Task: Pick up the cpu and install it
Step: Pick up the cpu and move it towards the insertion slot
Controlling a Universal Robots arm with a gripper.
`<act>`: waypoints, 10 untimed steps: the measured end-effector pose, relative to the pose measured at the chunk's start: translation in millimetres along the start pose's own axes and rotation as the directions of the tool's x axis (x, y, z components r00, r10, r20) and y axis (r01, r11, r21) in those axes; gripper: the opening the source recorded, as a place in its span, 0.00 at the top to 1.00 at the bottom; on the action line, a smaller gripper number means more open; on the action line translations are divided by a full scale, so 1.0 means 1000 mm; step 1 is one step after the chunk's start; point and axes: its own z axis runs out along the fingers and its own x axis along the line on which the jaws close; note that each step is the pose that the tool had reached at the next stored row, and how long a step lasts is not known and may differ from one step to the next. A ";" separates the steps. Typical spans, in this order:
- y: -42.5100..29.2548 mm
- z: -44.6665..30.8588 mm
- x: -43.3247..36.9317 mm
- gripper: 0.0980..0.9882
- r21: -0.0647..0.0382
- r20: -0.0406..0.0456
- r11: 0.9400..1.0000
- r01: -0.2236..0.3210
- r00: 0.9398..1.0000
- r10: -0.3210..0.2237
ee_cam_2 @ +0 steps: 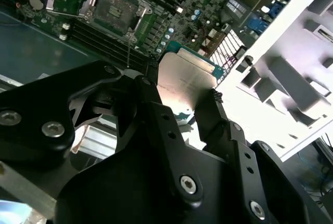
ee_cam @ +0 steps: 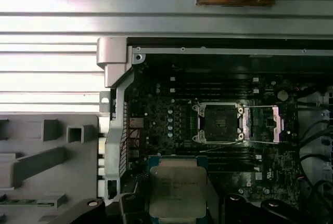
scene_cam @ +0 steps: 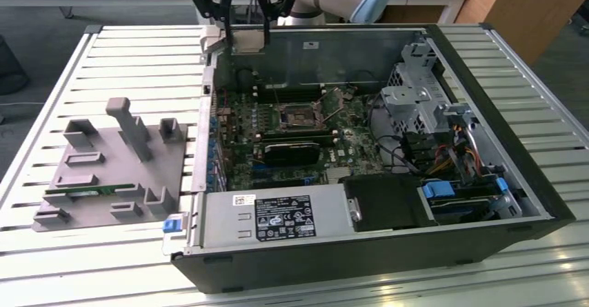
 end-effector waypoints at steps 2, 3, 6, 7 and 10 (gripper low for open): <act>0.0028 0.0007 -0.0054 0.52 0.000 0.000 1.000 0.000 1.000 0.000; 0.0042 0.0010 -0.0082 0.52 0.000 0.000 1.000 0.000 1.000 0.000; 0.0087 0.0021 -0.0165 0.52 0.000 0.000 1.000 0.000 1.000 0.000; 0.0100 0.0023 -0.0194 0.52 0.000 0.000 1.000 0.000 1.000 0.000; 0.0134 0.0031 -0.0288 0.52 0.000 0.000 1.000 0.000 1.000 0.000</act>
